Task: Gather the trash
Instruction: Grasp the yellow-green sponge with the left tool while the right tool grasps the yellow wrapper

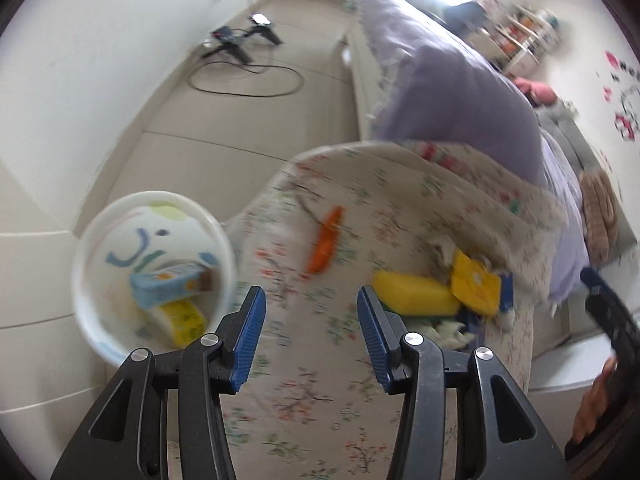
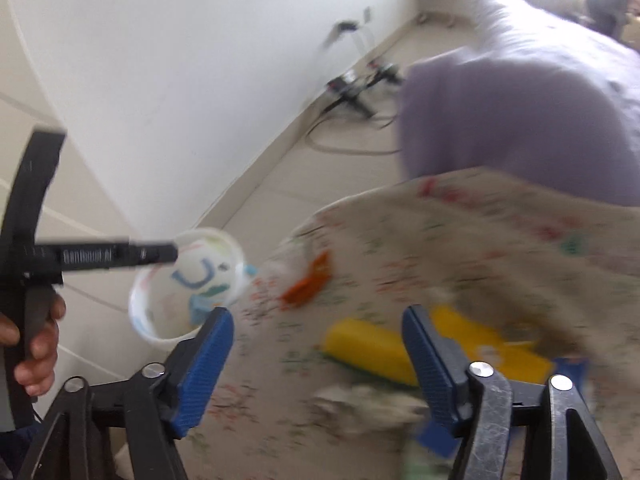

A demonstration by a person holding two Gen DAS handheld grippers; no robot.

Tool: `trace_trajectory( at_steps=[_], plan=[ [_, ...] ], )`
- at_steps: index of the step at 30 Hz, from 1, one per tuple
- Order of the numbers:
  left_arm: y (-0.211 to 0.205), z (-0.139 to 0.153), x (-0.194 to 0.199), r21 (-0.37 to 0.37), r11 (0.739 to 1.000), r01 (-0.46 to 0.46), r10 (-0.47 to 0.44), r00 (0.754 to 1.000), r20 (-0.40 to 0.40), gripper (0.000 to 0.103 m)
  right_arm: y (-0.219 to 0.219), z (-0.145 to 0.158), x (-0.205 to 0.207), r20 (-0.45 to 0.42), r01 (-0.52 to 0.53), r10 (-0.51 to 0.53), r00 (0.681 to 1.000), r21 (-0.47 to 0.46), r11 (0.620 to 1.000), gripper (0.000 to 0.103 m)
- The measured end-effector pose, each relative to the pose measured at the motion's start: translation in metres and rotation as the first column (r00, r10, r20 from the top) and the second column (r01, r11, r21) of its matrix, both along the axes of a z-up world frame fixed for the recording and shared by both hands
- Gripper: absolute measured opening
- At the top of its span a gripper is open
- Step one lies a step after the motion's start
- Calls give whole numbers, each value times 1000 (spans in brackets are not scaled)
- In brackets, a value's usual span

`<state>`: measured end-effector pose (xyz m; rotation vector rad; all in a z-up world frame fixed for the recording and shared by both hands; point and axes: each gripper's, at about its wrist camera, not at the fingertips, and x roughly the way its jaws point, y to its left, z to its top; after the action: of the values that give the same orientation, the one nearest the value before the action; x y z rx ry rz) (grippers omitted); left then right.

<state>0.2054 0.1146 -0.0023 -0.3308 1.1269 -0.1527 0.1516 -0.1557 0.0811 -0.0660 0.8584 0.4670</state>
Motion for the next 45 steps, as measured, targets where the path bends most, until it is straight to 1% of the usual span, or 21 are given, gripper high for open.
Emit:
trace_trajectory(
  at_steps=[3,6,7,10,11,13,14,16,18,20,21,24,26,27,28,29,33,34,38,42,45],
  plan=[
    [-37,-2,1,27,998,62,-62,998,11,51,-55,3,6,19,110,-110,994,21,994,82],
    [-76,-3,1,101,981,166,-170,985,29,51,-103,-17,15,-41,218,-216,976,56,974,82],
    [-87,-4,1,147,968,202,-208,978,31,51,-109,-24,17,-60,240,-237,970,45,970,82],
    [-113,-16,2,297,907,299,-314,949,5,51,-122,-44,21,-77,263,-265,961,-41,964,82],
    [-120,-19,0,345,878,331,-352,936,-3,51,-126,-49,22,-94,263,-268,959,-59,963,82],
    [-134,-23,-4,463,800,382,-426,905,-10,51,-136,-67,27,-187,271,-276,943,-50,961,82],
    [-141,-26,-8,536,743,401,-474,881,-3,52,-141,-75,29,-229,279,-281,932,-40,959,82],
    [-149,-33,-11,608,657,446,-546,838,-25,53,-141,-77,25,-235,278,-285,929,-64,958,82],
    [-154,-43,-8,649,590,480,-586,808,-65,55,-141,-75,19,-227,265,-274,934,-72,962,82],
    [-159,-54,-1,695,524,493,-603,790,-106,55,-141,-73,18,-246,253,-255,935,-40,967,82],
    [-163,-59,2,714,498,493,-607,786,-119,55,-140,-72,18,-264,248,-246,933,-27,968,82],
    [-172,-63,3,707,475,524,-644,754,-125,55,-131,-81,18,-283,214,-221,933,-56,975,82],
    [-177,-65,0,713,447,540,-674,727,-128,55,-125,-86,17,-284,194,-208,936,-79,978,82],
    [-178,-66,0,715,443,541,-676,726,-131,54,-122,-87,17,-280,186,-203,938,-84,979,82],
    [-178,-66,2,711,451,540,-667,733,-133,50,-120,-89,17,-277,183,-200,940,-85,979,82],
    [-177,-65,4,697,468,544,-658,741,-136,40,-119,-90,17,-274,181,-199,941,-87,980,82],
    [-178,-52,2,644,549,534,-624,774,-109,33,-118,-95,22,-278,190,-213,937,-107,976,82],
    [-175,-46,0,624,575,529,-615,783,-97,33,-117,-99,26,-285,192,-214,934,-105,976,82],
    [-158,-30,-2,555,651,518,-588,807,-64,32,-116,-107,33,-314,207,-215,925,-59,976,77],
    [-140,-29,1,470,724,506,-536,841,-80,32,-101,-102,34,-240,161,-183,953,-108,981,77],
    [-133,-33,1,432,758,489,-501,860,-95,31,-68,-111,31,-210,48,-83,974,-165,985,77]
  ],
)
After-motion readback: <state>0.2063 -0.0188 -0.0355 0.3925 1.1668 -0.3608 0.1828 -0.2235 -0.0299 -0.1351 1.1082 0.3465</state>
